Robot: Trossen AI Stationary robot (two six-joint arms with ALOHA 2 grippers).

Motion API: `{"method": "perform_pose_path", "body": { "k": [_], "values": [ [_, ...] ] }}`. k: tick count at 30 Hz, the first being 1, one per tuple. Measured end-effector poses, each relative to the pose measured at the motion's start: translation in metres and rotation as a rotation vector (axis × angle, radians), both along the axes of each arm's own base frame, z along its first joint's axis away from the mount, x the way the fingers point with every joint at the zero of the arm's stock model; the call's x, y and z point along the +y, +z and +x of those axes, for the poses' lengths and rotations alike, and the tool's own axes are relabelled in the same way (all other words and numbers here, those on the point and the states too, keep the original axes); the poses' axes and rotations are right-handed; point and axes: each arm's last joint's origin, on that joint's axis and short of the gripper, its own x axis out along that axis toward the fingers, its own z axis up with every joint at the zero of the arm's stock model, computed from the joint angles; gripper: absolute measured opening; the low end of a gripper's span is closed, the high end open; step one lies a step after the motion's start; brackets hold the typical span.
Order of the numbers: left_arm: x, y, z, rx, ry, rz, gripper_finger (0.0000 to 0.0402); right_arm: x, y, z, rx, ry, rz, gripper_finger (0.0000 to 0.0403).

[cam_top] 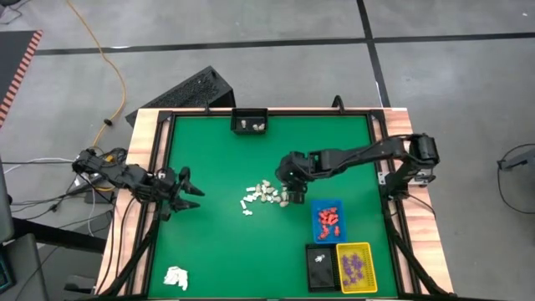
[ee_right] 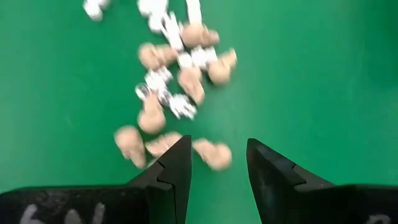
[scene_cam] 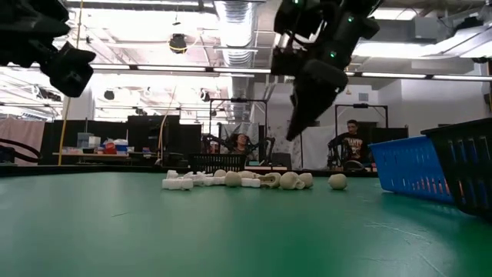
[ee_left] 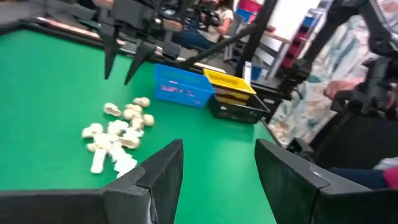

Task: Sort Halloween decoration
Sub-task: Put the gray skull toy into the top black bin

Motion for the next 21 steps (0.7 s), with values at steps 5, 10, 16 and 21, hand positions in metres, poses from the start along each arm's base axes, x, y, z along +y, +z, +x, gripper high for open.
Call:
{"method": "perform_pose_path", "body": {
  "k": [5, 10, 16, 21],
  "values": [
    [0.001, 0.0, 0.0, -0.004, 0.032, 0.013, 0.0189, -0.004, -0.003, -0.004, 0.047, -0.001, 0.039, 0.0152],
    [0.001, 0.0, 0.0, -0.004, 0.036, 0.01, 0.0189, -0.001, -0.007, 0.0, 0.049, 0.043, 0.021, 0.0172],
    [0.001, 0.0, 0.0, 0.001, 0.039, -0.008, 0.0189, -0.005, -0.038, 0.013, 0.113, 0.074, -0.014, 0.0228],
    [0.001, 0.0, 0.0, 0.002, 0.045, -0.009, 0.0189, -0.011, -0.058, 0.017, 0.173, 0.047, -0.025, 0.0244]
  ]
}}
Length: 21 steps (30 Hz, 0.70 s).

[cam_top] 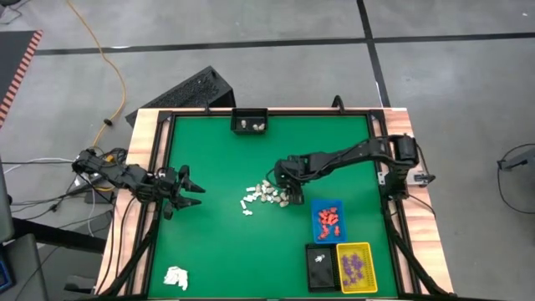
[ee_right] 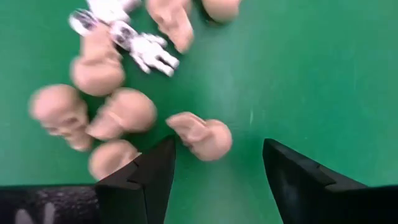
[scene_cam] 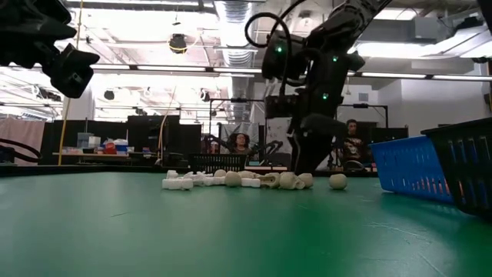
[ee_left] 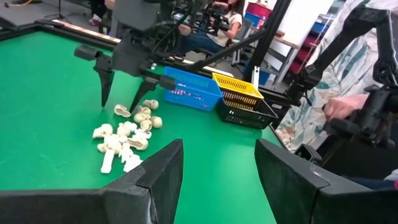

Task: Sort Halloween decoration
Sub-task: Put the gray skull toy into the top black bin

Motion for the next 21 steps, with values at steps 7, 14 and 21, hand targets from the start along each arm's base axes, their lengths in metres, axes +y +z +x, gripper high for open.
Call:
{"method": "perform_pose_path", "body": {
  "k": [7, 14, 21],
  "values": [
    [0.0008, -0.0002, 0.0002, 0.0, 0.028, 0.009, 0.0189, -0.0031, -0.0027, 0.0025, -0.011, -0.003, 0.007, 0.0244],
    [0.0009, -0.0002, 0.0002, 0.002, 0.031, 0.001, 0.0189, -0.0034, -0.0039, 0.0071, -0.045, 0.028, -0.006, 0.0244],
    [0.0009, -0.0002, 0.0002, 0.002, 0.031, 0.001, 0.0189, -0.0031, -0.0102, 0.0093, -0.033, 0.043, 0.02, 0.0229]
  ]
}}
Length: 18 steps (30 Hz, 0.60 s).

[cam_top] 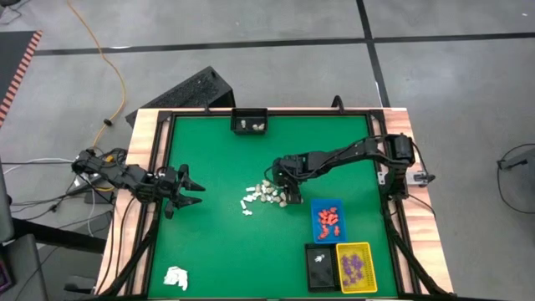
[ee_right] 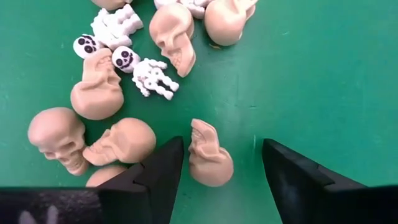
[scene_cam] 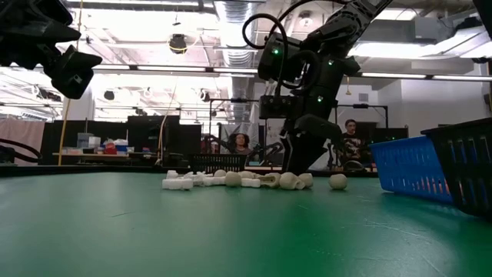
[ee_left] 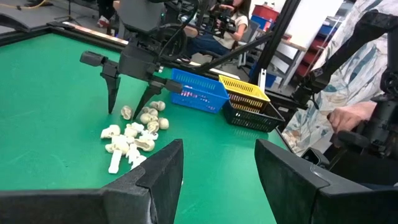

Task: Sort Halloween decoration
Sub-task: Put the gray skull toy into the top black bin

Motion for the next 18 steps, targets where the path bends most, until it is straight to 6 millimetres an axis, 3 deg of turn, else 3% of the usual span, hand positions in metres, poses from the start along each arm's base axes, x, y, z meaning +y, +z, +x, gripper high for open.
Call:
{"method": "perform_pose_path", "body": {
  "k": [18],
  "values": [
    [0.0, -0.0001, 0.0, 0.001, 0.0, 0.0, 0.0189, -0.0003, -0.0005, -0.0008, 0.003, -0.052, 0.017, 0.0066]
  ]
}}
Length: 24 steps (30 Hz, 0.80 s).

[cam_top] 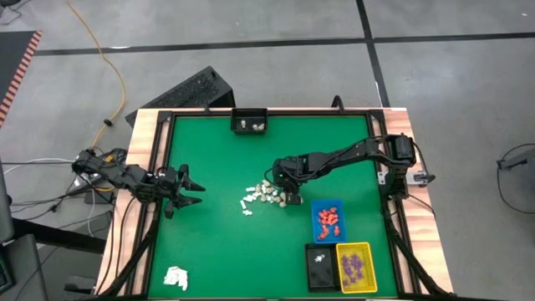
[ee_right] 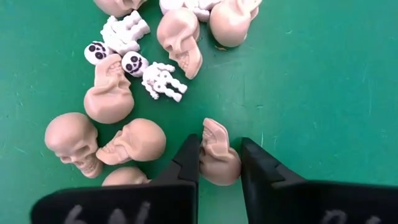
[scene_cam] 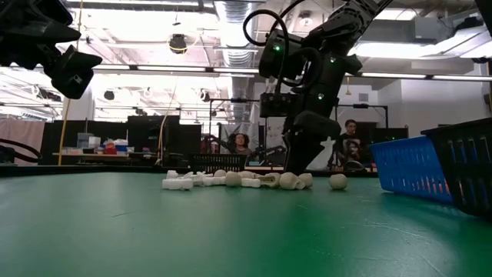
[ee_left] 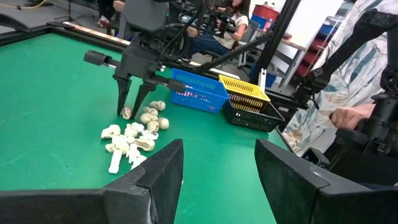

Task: Sort Halloween decoration
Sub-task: Put the gray skull toy into the top black bin

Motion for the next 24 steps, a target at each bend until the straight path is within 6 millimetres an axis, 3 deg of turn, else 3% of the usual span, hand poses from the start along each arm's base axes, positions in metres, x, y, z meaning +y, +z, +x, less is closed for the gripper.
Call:
{"method": "perform_pose_path", "body": {
  "k": [11, 24],
  "values": [
    [0.0, 0.0, 0.0, 0.0, 0.0, 0.0, 0.0189, -0.005, 0.019, 0.015, -0.074, -0.02, -0.003, 0.0058],
    [0.0, -0.001, 0.0, 0.003, 0.0, 0.017, 0.0189, -0.041, 0.059, 0.037, -0.295, -0.158, -0.057, 0.0057]
  ]
}}
